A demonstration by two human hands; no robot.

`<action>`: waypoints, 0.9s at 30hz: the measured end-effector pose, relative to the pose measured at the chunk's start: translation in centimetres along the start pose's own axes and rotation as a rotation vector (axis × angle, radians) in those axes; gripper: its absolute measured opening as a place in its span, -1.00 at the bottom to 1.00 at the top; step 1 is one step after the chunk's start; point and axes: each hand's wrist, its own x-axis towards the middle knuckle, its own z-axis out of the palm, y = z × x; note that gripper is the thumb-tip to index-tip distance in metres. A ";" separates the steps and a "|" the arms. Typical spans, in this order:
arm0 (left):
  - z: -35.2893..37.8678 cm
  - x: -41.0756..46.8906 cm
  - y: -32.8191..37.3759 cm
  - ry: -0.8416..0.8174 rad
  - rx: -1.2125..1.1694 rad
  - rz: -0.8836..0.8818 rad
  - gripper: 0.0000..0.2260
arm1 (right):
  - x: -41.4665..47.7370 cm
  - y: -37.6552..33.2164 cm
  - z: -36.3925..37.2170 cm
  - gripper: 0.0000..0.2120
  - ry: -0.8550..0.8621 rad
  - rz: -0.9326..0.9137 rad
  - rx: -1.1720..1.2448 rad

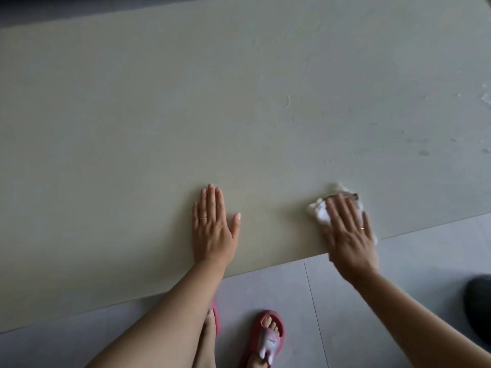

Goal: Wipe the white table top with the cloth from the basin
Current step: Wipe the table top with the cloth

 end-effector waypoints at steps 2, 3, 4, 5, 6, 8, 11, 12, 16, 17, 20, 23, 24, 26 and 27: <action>0.4 -0.1 -0.1 0.017 0.016 0.003 -0.40 | 0.3 -0.3 0.0 -0.47 0.029 0.196 0.054; 0.5 -0.1 -0.2 0.022 0.018 0.003 -0.40 | 0.4 -1.7 0.4 -0.46 0.050 0.288 0.078; 0.6 0.0 -0.2 0.024 0.018 0.000 -0.40 | 0.2 -3.6 0.9 -0.43 0.064 0.349 0.094; 0.7 0.0 -0.2 0.024 0.018 -0.005 -0.40 | -0.2 -5.8 1.5 -0.41 0.072 0.347 0.102; 0.7 0.0 -0.2 0.019 0.018 -0.008 -0.40 | -0.9 -8.2 2.2 -0.39 0.073 0.270 0.099; 0.7 0.0 -0.1 0.005 0.023 -0.001 -0.39 | -2.9 -11.7 3.2 -0.41 0.044 0.015 0.059; 0.5 0.0 -0.2 -0.007 0.030 0.006 -0.39 | -2.5 -9.4 2.5 -0.49 -0.029 -0.334 0.019; 0.4 0.0 -0.2 -0.010 0.027 0.006 -0.40 | -1.8 -7.3 1.9 -0.49 -0.044 -0.384 -0.020; 0.2 0.1 -0.2 -0.022 0.017 0.002 -0.40 | 2.3 0.3 -0.6 -0.45 0.028 0.053 0.024; 0.2 0.1 -0.2 -0.023 0.017 -0.001 -0.40 | 3.1 0.5 -0.8 -0.46 0.050 0.221 0.054; 0.0 0.2 -0.2 -0.034 0.021 -0.008 -0.41 | 4.4 -4.3 0.0 -0.42 0.068 0.522 0.149; -0.4 0.3 0.1 -0.054 0.021 -0.014 -0.41 | 2.9 -11.6 2.1 -0.38 0.033 0.214 0.104; -0.6 0.3 0.2 -0.063 0.012 -0.015 -0.41 | 2.2 -12.9 2.5 -0.40 0.003 0.061 0.073; -0.9 0.6 0.2 -0.063 0.000 0.000 -0.41 | 2.3 -11.8 2.4 -0.46 -0.030 -0.213 0.034; -1.0 0.8 0.1 -0.054 0.000 0.021 -0.41 | 3.0 -10.1 1.8 -0.47 -0.058 -0.319 0.003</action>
